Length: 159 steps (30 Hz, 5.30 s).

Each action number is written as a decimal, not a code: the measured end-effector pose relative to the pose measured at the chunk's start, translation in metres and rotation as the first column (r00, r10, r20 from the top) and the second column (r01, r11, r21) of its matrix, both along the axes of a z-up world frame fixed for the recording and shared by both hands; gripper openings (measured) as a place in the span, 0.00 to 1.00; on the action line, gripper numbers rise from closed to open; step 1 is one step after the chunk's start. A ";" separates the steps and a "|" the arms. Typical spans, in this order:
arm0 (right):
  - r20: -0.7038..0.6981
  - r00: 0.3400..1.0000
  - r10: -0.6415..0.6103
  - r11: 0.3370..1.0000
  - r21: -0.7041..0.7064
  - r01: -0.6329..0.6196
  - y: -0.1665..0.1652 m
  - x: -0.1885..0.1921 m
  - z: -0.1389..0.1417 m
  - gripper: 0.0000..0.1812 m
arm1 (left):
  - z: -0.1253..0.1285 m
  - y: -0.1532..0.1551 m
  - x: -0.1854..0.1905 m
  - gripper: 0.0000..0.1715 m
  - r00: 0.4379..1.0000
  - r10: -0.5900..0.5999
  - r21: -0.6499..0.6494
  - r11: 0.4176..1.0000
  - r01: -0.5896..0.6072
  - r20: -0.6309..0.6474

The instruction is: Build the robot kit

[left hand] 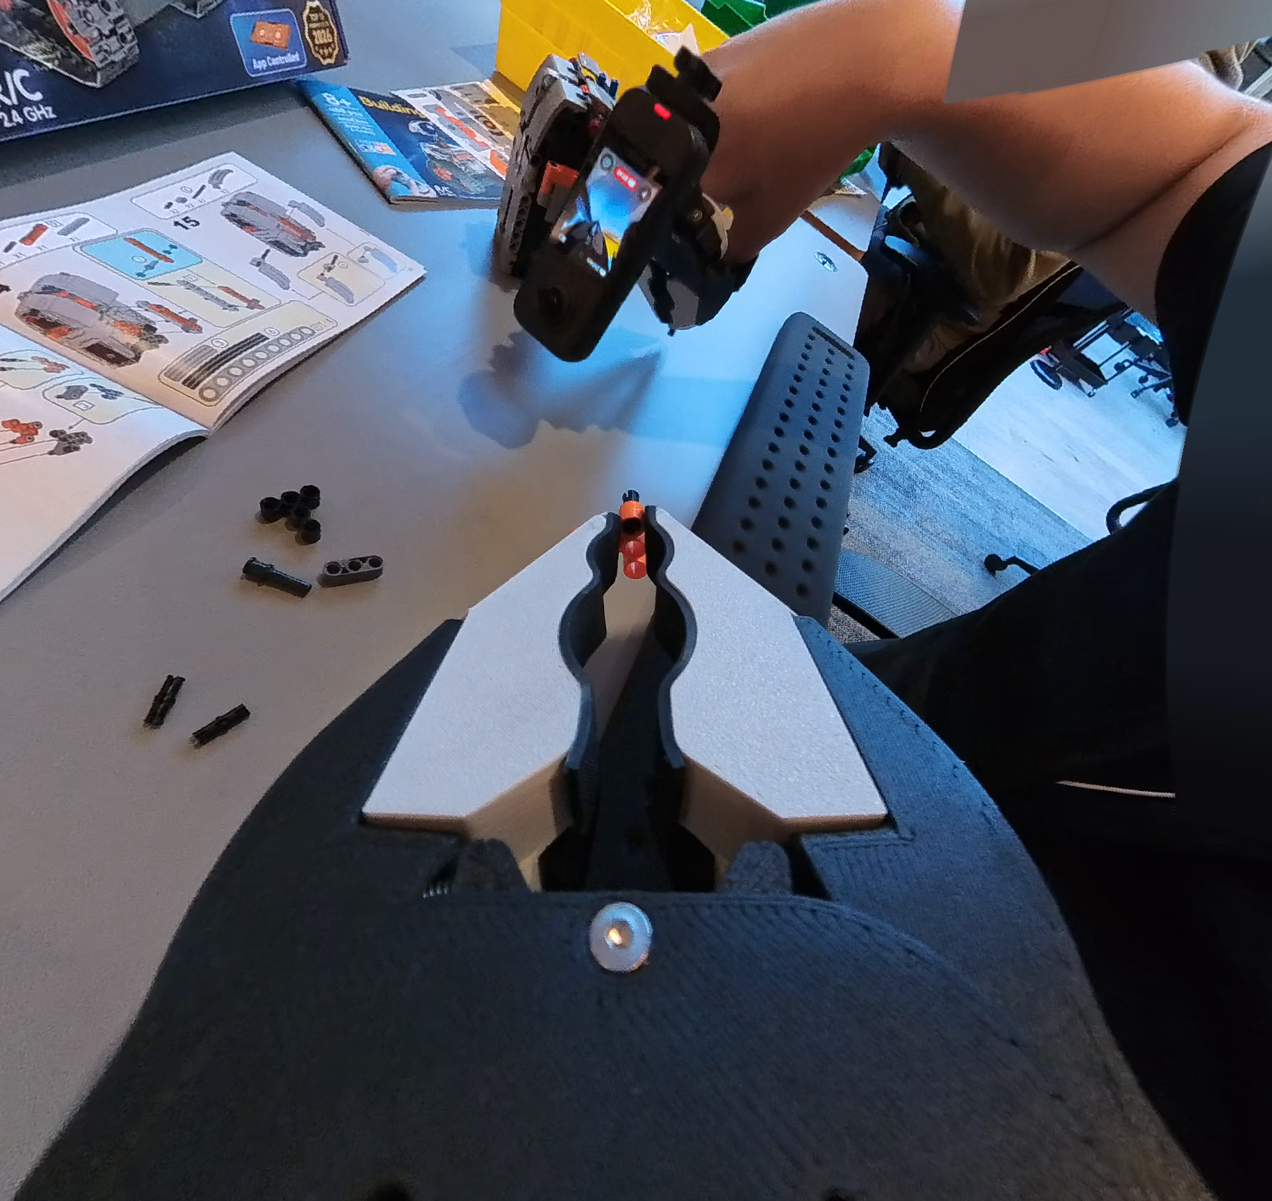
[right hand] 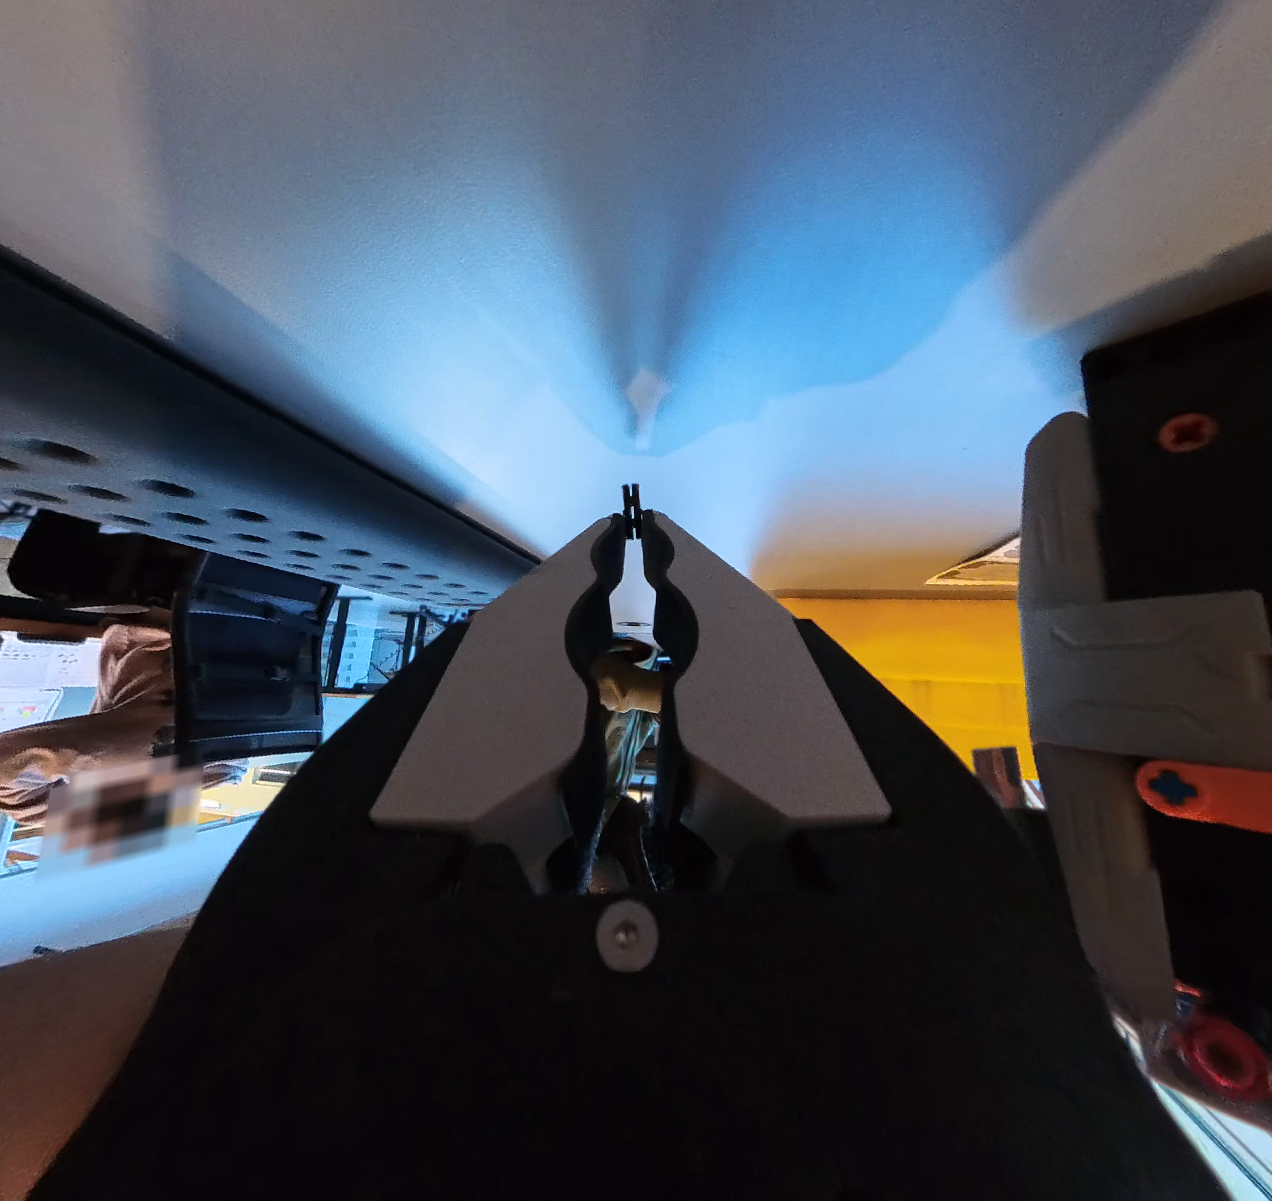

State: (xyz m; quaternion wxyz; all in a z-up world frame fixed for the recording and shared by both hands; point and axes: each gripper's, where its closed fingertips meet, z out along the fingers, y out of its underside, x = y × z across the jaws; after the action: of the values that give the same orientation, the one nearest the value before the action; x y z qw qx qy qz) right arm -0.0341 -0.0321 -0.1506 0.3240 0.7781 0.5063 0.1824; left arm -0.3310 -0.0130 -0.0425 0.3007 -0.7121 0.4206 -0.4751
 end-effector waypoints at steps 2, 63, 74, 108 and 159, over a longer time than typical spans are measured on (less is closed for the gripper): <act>0.002 1.000 -0.003 1.000 -0.006 0.003 0.000 -0.001 -0.002 0.01 | 0.000 0.001 -0.001 0.02 1.000 0.000 0.001 1.000 0.000 0.000; 0.041 0.999 -0.001 1.000 -0.023 0.002 0.005 0.005 -0.010 0.06 | 0.000 0.002 -0.001 0.02 1.000 0.004 -0.018 1.000 -0.004 0.013; -0.318 0.946 -0.059 0.986 0.130 0.105 0.014 -0.030 0.028 0.09 | -0.002 0.001 -0.002 0.02 1.000 0.001 -0.027 1.000 0.000 0.018; -0.824 -0.179 0.537 0.596 0.221 0.772 0.014 -0.001 0.148 0.00 | -0.001 0.004 0.000 0.02 1.000 -0.005 -0.025 1.000 0.005 0.009; -0.726 0.674 0.137 0.899 0.376 0.223 0.007 -0.002 -0.006 0.05 | -0.009 0.000 0.000 0.02 1.000 -0.012 -0.057 0.998 0.012 0.007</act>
State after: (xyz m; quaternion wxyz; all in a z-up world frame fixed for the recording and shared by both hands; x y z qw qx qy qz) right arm -0.0365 -0.0256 -0.1563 -0.0858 0.8483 0.5204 -0.0470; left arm -0.3313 -0.0131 -0.0514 0.2789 -0.7162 0.4103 -0.4908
